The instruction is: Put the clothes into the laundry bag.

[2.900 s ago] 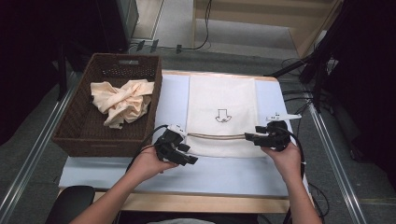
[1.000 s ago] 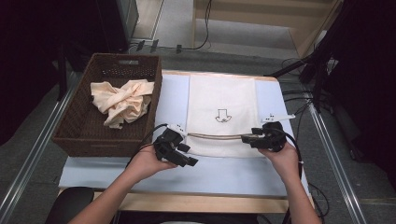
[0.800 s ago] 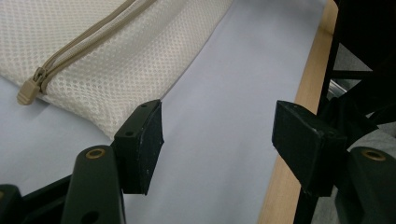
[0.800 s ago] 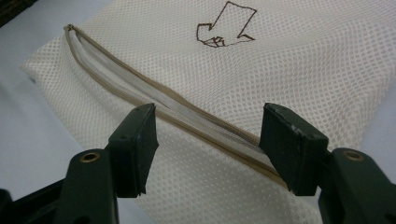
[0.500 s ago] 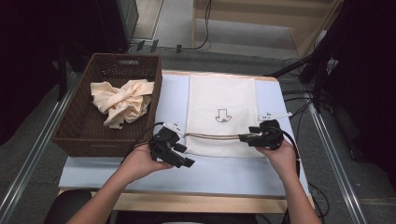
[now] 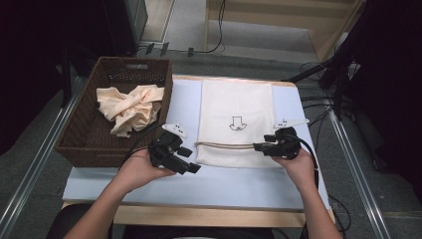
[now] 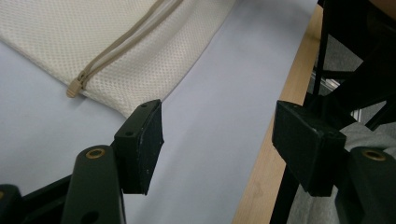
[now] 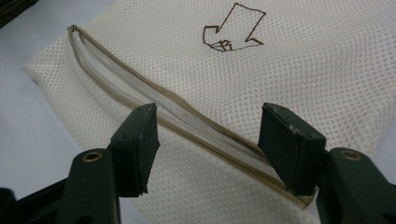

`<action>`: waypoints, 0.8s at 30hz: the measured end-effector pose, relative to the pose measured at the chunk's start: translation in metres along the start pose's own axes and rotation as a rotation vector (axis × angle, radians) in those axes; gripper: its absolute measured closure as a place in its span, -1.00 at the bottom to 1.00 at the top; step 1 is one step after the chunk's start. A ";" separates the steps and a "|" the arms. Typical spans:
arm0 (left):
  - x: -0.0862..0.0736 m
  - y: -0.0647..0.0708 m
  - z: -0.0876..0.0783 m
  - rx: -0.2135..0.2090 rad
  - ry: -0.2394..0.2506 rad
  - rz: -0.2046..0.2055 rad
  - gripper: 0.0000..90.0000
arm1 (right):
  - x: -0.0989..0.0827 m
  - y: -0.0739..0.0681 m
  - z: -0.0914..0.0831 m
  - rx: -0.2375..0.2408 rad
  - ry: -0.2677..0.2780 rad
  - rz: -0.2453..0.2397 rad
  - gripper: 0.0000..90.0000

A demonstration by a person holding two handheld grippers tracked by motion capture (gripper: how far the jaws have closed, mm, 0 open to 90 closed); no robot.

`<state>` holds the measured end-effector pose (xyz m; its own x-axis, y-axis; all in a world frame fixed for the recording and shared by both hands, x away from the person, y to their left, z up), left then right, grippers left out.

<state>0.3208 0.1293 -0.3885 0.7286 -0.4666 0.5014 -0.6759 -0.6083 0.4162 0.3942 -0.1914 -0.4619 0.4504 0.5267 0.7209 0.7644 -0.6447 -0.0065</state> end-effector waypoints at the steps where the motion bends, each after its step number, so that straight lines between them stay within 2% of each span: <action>1: 0.000 0.000 -0.002 0.002 0.002 -0.002 -0.23 | 0.000 0.000 0.000 0.001 0.000 -0.001 -0.13; 3: 0.001 0.001 -0.009 0.004 -0.003 -0.005 -0.23 | 0.000 0.000 0.000 0.010 0.001 -0.005 -0.07; 12: 0.002 0.002 -0.027 0.025 0.005 0.006 -0.23 | 0.000 -0.003 0.001 0.016 -0.005 -0.007 -0.06; 20: 0.003 -0.010 -0.053 0.076 0.063 -0.001 -0.23 | 0.000 -0.002 0.001 0.016 -0.008 -0.009 -0.06; 24: 0.003 -0.015 -0.063 0.084 0.089 -0.021 -0.23 | 0.000 -0.002 0.001 0.017 -0.010 -0.009 -0.07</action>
<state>0.3264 0.1779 -0.3455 0.7273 -0.3965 0.5602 -0.6462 -0.6708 0.3640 0.3929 -0.1893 -0.4631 0.4482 0.5377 0.7141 0.7761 -0.6305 -0.0124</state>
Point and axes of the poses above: each handheld gripper's, and its own axes: z roughly forward along the jaws, x roughly out of its top, y roughly to its right, the point moved 4 cm from there along z, roughly forward along the jaws, and after that the axes turned 14 degrees about -z, right-handed, at the moved point
